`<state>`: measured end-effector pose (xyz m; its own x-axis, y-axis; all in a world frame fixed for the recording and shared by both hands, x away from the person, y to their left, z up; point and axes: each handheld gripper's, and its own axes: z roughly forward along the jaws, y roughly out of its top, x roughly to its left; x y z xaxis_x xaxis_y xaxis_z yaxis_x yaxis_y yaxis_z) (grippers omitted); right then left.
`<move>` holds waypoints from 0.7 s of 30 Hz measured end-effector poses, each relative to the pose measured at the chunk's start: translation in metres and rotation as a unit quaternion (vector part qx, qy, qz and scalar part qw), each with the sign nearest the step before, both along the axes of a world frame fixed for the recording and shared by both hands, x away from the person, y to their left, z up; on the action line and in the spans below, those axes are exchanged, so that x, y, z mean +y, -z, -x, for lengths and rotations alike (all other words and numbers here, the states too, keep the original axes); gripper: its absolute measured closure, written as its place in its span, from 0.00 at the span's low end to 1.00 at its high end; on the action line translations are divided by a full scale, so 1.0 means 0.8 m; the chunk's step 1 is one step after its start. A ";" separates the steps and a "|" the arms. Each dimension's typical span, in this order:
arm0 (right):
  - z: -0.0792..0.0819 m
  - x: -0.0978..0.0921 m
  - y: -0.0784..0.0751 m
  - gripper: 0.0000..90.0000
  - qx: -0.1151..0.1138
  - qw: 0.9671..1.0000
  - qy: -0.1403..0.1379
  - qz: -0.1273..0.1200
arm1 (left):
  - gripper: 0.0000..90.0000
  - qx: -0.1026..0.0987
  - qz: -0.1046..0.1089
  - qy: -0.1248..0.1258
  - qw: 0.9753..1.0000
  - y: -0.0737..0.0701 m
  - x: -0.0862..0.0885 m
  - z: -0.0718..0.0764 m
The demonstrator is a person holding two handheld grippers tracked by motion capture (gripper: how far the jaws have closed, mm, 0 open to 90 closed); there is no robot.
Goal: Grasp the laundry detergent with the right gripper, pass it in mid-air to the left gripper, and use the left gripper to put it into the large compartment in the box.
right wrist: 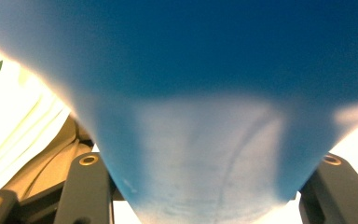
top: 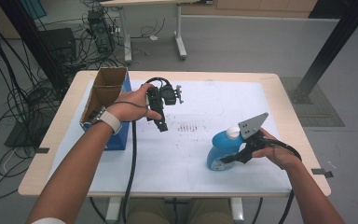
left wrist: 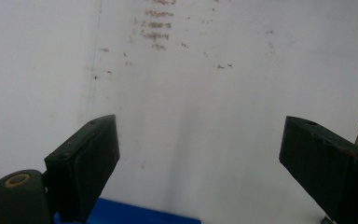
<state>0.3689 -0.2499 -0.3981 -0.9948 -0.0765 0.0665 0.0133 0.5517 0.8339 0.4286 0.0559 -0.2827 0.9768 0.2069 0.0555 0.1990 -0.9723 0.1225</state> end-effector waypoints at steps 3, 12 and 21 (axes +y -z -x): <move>0.000 0.000 0.000 0.46 -0.001 1.000 0.000 0.000 | 0.14 0.000 0.000 0.001 1.000 0.000 0.000 0.000; -0.001 0.000 0.000 0.46 0.001 1.000 0.000 0.000 | 0.14 -0.001 0.002 -0.001 1.000 0.000 0.001 -0.001; -0.001 0.000 -0.001 0.46 0.000 1.000 0.000 0.002 | 0.14 -0.001 0.003 -0.002 1.000 -0.001 0.002 -0.001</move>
<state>0.3695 -0.2497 -0.3974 -0.9949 -0.0766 0.0659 0.0124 0.5551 0.8317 0.4291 0.0576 -0.2821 0.9760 0.2102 0.0562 0.2016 -0.9709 0.1294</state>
